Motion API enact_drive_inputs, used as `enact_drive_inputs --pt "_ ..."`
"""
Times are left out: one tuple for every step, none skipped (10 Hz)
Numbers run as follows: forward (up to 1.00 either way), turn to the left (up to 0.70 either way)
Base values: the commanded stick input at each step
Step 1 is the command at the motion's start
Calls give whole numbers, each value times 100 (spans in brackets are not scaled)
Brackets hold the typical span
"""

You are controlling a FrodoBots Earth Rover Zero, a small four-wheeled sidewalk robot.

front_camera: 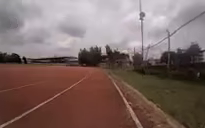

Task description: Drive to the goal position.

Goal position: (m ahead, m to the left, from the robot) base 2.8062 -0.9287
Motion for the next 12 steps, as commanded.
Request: enact_drive_inputs --pt "70 -33" --pt "70 -21" --pt "70 -5" --pt "70 0" --pt "70 0" --pt "70 0" --pt "70 0" --pt "70 0" --pt "70 0" --pt "70 0" --pt "70 0" --pt "70 0"
